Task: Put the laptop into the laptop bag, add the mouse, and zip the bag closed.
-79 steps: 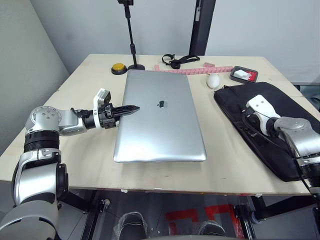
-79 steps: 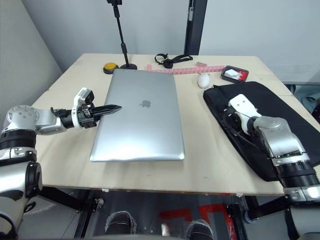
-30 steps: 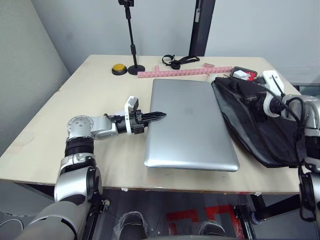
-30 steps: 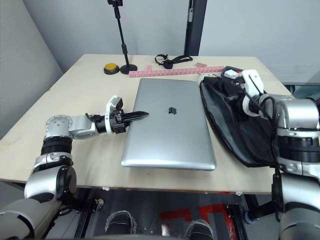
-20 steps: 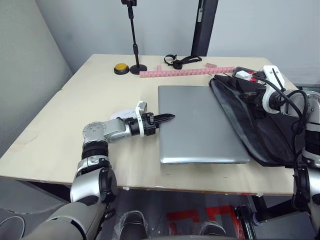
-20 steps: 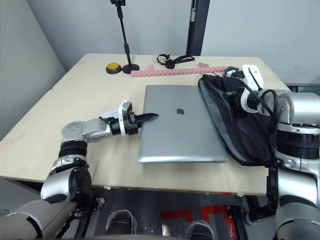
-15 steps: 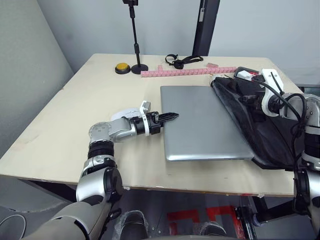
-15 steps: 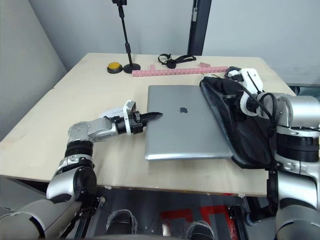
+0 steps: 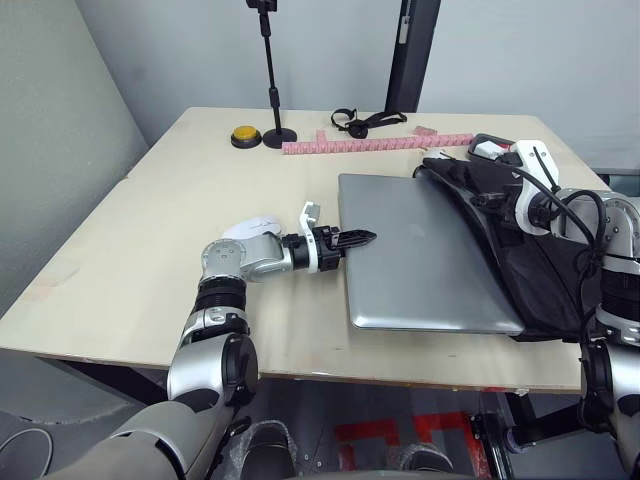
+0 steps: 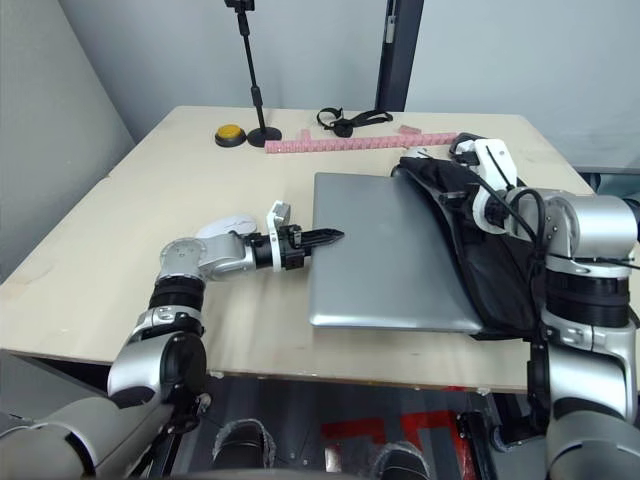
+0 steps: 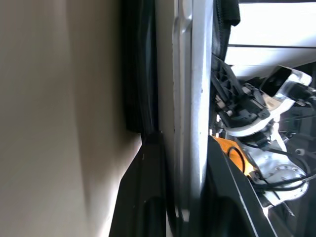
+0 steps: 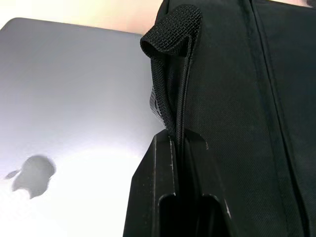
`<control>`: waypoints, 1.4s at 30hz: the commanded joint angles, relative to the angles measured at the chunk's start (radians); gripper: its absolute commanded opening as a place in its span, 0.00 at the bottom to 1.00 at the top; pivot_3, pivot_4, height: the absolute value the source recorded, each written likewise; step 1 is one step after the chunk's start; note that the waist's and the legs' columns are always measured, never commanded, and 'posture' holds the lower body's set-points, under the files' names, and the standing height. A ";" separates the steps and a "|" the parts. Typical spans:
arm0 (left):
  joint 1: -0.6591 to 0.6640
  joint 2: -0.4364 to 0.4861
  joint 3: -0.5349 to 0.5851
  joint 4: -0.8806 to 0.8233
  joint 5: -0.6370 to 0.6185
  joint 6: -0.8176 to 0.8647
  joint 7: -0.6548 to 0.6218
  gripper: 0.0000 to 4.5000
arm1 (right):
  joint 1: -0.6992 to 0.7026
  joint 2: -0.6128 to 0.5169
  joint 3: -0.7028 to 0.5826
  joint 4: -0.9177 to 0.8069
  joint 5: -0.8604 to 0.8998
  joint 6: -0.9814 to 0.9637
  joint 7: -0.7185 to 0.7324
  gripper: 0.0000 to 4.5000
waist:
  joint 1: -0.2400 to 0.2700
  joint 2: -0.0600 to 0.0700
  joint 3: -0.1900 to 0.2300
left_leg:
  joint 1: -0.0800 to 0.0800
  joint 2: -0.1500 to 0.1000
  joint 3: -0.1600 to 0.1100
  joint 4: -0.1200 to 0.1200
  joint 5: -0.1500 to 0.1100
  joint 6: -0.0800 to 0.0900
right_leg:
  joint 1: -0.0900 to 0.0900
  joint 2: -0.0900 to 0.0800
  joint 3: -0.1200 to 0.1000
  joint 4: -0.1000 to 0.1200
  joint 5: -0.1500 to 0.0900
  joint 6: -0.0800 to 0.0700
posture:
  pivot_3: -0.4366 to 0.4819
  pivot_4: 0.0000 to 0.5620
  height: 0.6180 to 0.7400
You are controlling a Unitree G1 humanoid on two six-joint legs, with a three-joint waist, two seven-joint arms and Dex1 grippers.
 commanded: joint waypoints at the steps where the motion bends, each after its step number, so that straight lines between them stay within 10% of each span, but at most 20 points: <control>1: -0.097 -0.027 0.007 -0.004 -0.006 -0.078 -0.144 0.05 | -0.012 0.025 -0.052 -0.065 0.029 0.002 -0.005 0.01 | 0.000 0.000 0.000 | 0.000 0.000 0.000 0.000 0.000 0.000 | 0.000 0.000 0.000 0.000 0.000 0.000 | 0.48 0.27 1.00; 23: -0.257 -0.190 -0.097 0.294 0.323 -0.415 -0.432 0.05 | -0.049 0.244 -0.131 -0.122 0.050 0.164 -0.084 0.01 | 0.016 0.003 -0.001 | -0.001 0.000 0.001 0.000 0.000 0.000 | -0.002 0.000 0.002 0.000 0.001 0.001 | 0.48 0.27 1.00; 42: -0.317 -0.280 -0.107 0.445 0.458 -0.605 -0.457 0.05 | -0.184 0.370 -0.287 -0.003 0.359 0.167 -0.447 0.01 | 0.020 0.004 -0.002 | -0.001 0.000 0.001 0.000 0.001 0.000 | -0.003 0.000 0.002 0.001 0.001 0.001 | 0.48 0.27 1.00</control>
